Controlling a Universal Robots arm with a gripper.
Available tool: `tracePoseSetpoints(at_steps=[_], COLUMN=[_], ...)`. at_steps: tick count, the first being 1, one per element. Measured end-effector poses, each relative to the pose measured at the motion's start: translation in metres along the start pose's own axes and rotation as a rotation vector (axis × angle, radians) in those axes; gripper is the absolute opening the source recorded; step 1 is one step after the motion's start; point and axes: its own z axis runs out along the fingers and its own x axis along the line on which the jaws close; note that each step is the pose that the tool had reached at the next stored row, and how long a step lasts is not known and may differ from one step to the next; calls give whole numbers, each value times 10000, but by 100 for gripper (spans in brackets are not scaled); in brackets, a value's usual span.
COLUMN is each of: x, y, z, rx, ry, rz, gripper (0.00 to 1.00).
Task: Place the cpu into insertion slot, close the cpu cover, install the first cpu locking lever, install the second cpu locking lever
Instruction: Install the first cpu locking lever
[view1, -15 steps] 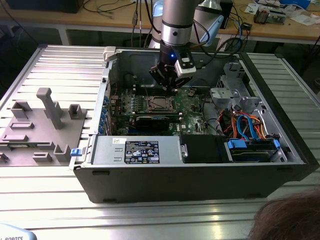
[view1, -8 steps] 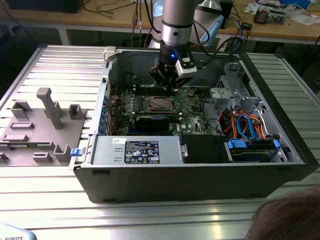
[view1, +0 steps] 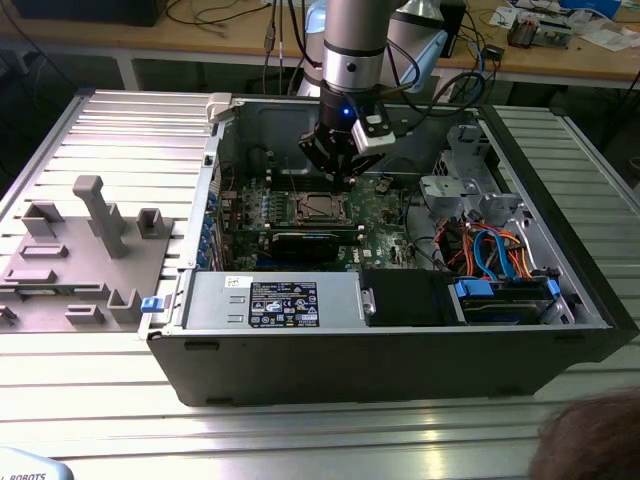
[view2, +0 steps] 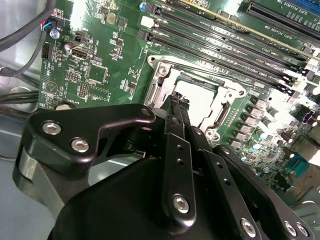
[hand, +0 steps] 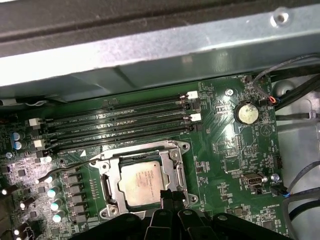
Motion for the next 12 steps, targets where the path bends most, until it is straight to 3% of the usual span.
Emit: tracePoseSetpoints(at_steps=[12], x=[0], y=[0], z=[0], rx=[-7], ry=[-26], rz=[-373], gripper=[11])
